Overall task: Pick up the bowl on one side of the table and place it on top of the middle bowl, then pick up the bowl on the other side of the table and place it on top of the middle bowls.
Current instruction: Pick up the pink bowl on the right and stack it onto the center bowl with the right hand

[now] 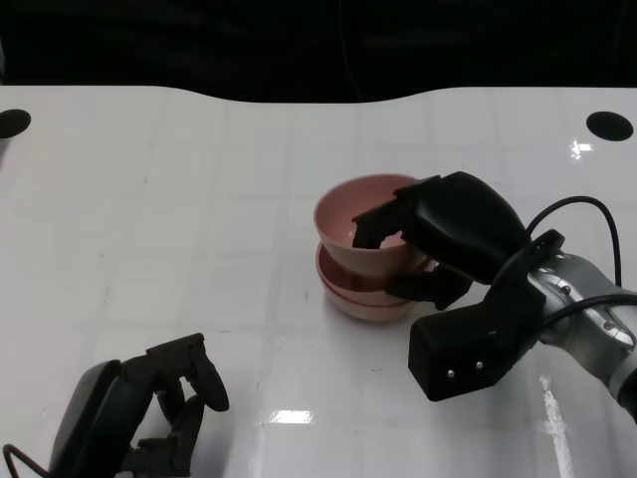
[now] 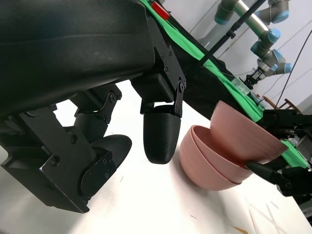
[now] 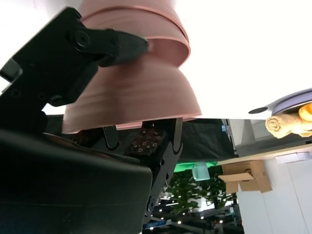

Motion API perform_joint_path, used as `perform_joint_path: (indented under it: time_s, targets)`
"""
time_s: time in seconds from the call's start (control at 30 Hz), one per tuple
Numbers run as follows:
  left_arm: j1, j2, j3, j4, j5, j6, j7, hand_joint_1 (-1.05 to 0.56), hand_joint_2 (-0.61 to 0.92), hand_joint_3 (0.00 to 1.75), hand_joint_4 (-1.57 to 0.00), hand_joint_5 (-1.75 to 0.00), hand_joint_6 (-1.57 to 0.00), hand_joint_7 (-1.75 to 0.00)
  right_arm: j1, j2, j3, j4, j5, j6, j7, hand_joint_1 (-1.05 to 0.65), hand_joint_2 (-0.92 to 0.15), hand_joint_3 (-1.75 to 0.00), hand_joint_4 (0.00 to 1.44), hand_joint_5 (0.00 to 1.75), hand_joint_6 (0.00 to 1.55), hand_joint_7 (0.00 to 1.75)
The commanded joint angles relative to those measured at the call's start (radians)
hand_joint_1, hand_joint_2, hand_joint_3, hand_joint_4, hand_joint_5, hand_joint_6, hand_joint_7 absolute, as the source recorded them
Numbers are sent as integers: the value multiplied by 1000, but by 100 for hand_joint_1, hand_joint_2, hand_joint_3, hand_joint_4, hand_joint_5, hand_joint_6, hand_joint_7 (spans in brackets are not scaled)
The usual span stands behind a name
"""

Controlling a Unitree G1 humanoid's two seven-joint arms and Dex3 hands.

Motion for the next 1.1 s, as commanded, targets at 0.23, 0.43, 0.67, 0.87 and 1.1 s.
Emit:
perform_joint_path:
  time_s: [0.23, 0.43, 0.67, 0.87, 1.1]
  targets:
    - [13, 16, 2, -15, -10, 2, -14, 1, 34, 144, -84, -172, -77, -149, 65, -77, 1, -151, -12, 84, 147, -56, -92, -23, 59, 8, 63, 0]
    - [17, 18, 3, -21, -9, 3, -14, 2, 34, 143, -84, -172, -77, -149, 99, -97, -8, -221, -11, 118, 181, -63, -92, -32, 54, 5, 54, 0]
    - [27, 18, 4, -39, -14, 18, -26, 1, 34, 145, -84, -174, -77, -150, 128, -122, -13, -285, -45, 145, 170, -69, -92, -37, 48, 2, 47, 0]
    - [29, 18, 6, -38, -14, 13, -30, 1, 33, 146, -83, -174, -77, -151, 165, -125, -24, -321, -46, 177, 176, -73, -92, -38, 30, 0, 33, 0]
    - [26, 18, 6, -36, -8, 12, -26, 2, 34, 144, -83, -173, -77, -150, 214, -142, -21, -360, -53, 173, 178, -74, -92, -37, 25, 1, 29, 1]
